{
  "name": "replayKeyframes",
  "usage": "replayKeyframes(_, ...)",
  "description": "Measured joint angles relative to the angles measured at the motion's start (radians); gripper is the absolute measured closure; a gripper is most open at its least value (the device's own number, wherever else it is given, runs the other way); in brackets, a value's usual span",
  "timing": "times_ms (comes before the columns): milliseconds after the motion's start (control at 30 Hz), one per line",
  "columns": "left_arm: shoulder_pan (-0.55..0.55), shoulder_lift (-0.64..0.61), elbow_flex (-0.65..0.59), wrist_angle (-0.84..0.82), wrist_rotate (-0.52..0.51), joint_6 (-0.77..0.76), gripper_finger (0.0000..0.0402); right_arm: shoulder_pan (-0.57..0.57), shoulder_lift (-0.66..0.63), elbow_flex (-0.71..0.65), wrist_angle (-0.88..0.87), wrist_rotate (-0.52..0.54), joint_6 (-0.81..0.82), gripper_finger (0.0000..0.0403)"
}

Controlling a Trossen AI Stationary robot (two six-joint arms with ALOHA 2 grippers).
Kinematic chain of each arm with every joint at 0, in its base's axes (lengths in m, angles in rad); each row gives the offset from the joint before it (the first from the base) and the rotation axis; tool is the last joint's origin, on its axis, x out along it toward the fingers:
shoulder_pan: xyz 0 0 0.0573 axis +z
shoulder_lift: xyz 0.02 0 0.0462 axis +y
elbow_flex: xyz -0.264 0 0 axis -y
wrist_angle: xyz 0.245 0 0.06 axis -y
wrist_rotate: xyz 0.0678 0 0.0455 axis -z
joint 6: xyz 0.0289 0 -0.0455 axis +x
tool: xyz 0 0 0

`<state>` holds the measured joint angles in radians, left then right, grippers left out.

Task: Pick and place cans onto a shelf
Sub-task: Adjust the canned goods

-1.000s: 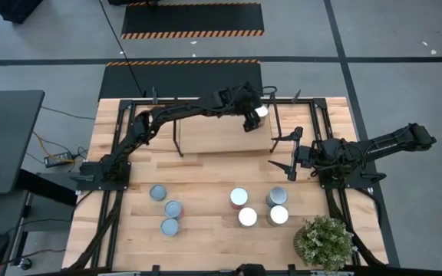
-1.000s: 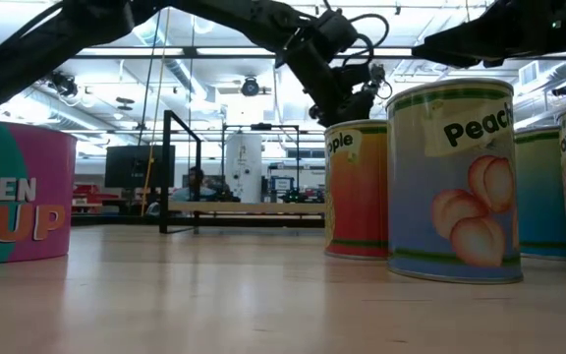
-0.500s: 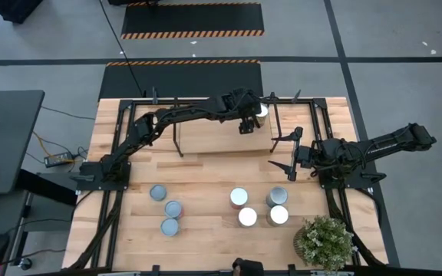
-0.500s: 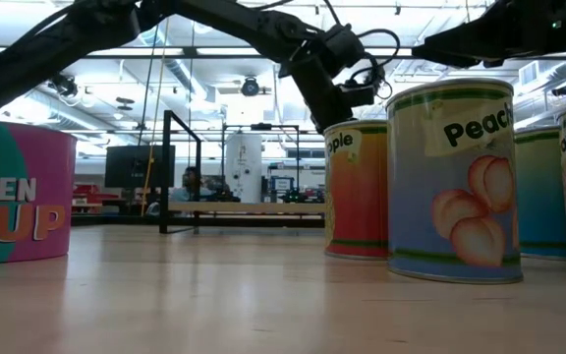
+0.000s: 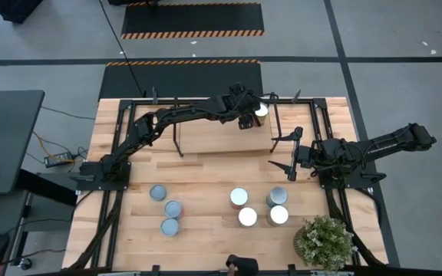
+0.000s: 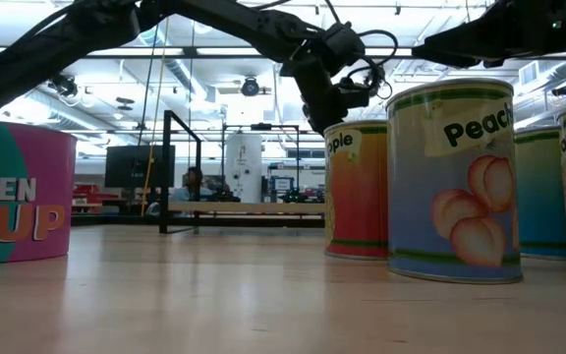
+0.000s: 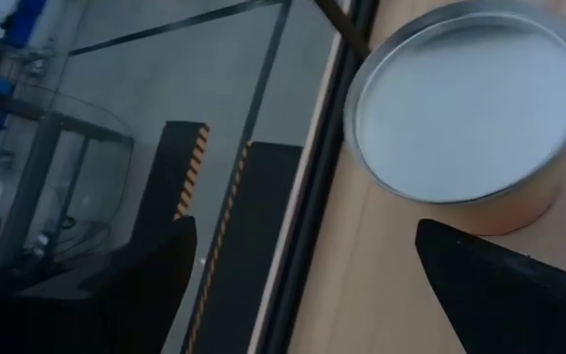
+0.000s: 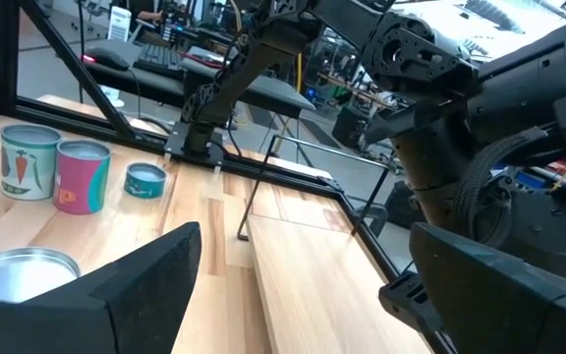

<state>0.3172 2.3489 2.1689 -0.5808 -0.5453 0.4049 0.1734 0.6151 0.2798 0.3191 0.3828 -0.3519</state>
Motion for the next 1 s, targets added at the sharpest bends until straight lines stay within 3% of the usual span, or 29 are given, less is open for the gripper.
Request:
replayKeyframes(300,-0.04,-0.068,0.0,-0.142,-0.001,0.022,0.0012,0.0,0.0,0.0,-0.03,-0.003,0.0,0.003)
replayKeyframes(433,-0.089,-0.129,0.0,-0.234,0.041,-0.02,0.0012,0.001,0.017,0.0,-0.039,-0.094,0.008,0.003)
replayKeyframes(633,-0.189,-0.211,0.001,-0.361,0.094,-0.139,0.0012,0.001,0.103,0.0,0.028,-0.13,0.019,0.003)
replayKeyframes(1000,-0.354,-0.224,0.001,-0.593,0.143,-0.339,0.0013,0.013,0.308,0.092,0.04,-0.112,0.123,0.003)
